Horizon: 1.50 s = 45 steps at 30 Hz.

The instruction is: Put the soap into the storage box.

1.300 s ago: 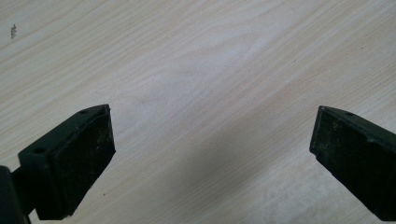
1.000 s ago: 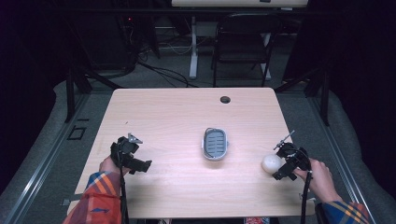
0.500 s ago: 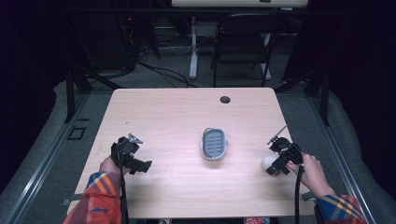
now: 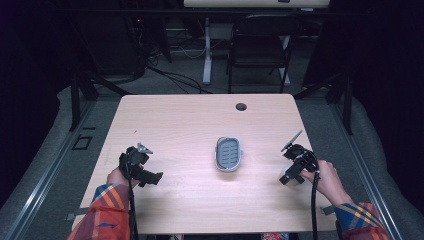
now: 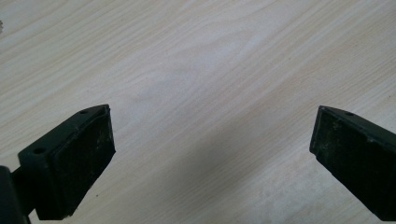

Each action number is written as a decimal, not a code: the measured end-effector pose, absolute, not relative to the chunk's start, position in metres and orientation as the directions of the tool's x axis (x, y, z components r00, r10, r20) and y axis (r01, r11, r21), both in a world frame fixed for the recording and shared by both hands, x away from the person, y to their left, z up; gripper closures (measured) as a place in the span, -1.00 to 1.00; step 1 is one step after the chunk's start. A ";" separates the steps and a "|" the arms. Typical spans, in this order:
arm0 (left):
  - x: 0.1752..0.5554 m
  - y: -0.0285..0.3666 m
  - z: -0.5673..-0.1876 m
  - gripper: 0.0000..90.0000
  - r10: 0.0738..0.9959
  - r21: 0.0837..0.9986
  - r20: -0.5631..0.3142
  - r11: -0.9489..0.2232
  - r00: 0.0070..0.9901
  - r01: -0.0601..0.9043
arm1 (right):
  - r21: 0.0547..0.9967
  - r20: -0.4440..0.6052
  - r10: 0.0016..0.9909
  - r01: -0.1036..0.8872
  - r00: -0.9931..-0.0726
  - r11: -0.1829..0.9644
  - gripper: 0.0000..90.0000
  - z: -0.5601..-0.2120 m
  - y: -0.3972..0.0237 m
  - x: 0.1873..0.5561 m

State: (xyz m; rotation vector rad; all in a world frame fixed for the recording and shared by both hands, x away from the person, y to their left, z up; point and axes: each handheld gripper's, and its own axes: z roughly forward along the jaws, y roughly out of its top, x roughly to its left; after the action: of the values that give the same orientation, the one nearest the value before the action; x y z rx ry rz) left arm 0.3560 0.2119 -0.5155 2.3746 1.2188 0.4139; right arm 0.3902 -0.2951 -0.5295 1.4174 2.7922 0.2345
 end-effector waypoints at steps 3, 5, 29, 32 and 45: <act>0.356 0.212 -0.516 -1.00 0.820 0.506 0.063 -0.518 0.569 0.690 | 0.149 0.053 0.798 0.795 -0.600 0.588 -0.93 -0.533 -0.290 0.389; 0.356 0.212 -0.515 -1.00 0.820 0.508 0.058 -0.515 0.569 0.690 | 0.074 0.020 0.759 0.758 -0.651 0.648 -0.83 -0.526 -0.290 0.394; 0.356 0.212 -0.516 -1.00 0.817 0.504 0.059 -0.520 0.573 0.690 | 0.039 0.005 0.771 0.770 -0.637 0.636 -0.60 -0.536 -0.288 0.397; 0.356 0.212 -0.516 -1.00 0.817 0.503 0.060 -0.520 0.573 0.690 | 0.034 0.006 0.773 0.773 -0.634 0.634 -0.58 -0.537 -0.288 0.397; 0.356 0.212 -0.516 -1.00 0.816 0.499 0.056 -0.523 0.576 0.691 | 0.014 -0.006 0.772 0.772 -0.636 0.636 -0.49 -0.540 -0.288 0.398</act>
State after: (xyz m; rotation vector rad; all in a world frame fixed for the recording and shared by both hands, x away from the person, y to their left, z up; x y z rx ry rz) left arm 0.3564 0.2118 -0.5157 2.3842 1.2127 0.3966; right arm 0.3982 -0.2878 -0.5396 1.3355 2.8312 0.0165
